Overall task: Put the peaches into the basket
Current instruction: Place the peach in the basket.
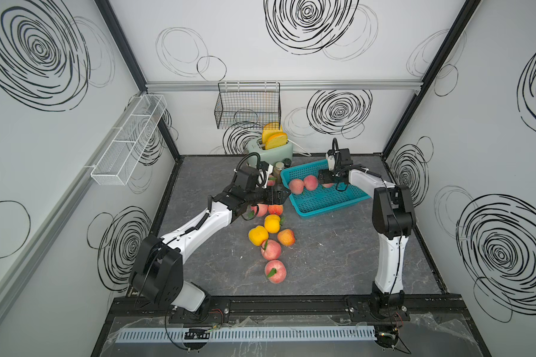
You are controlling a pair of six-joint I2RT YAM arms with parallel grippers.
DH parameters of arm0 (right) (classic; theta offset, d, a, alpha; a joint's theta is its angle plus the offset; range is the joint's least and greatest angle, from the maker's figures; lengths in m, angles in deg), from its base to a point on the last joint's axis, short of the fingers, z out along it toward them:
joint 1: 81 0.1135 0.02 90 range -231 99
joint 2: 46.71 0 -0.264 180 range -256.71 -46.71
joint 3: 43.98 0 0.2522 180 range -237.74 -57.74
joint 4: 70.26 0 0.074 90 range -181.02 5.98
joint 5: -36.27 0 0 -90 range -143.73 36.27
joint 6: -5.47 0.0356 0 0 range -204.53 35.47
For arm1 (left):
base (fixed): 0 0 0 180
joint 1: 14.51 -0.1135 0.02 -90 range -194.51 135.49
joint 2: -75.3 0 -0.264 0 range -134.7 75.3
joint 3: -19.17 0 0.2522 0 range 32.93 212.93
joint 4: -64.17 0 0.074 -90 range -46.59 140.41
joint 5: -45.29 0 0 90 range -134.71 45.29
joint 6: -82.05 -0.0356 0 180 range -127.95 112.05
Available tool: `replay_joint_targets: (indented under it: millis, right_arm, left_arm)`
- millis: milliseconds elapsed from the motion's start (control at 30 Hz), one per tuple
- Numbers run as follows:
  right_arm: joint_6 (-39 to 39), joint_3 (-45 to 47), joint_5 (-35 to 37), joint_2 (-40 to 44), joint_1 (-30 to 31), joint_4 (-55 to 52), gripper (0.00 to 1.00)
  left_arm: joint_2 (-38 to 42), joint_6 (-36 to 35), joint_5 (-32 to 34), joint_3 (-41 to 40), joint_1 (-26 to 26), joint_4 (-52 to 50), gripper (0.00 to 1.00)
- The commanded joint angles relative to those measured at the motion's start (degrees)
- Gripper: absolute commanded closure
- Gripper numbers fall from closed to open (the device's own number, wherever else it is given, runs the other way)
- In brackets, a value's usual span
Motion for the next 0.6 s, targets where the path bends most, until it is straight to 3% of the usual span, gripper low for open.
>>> replay_joint_targets:
  millis: [0,567]
  right_arm:
    - [-0.5,-0.6,0.0,4.5,0.5,-1.7,0.11]
    - [0.1,8.0,-1.0,16.8,3.5,-2.3,0.03]
  left_arm:
    - [2.4,-1.1,1.3,-1.1,-0.4,-0.7,0.02]
    - [7.7,-3.8,6.9,-4.1,3.1,-8.8,0.02]
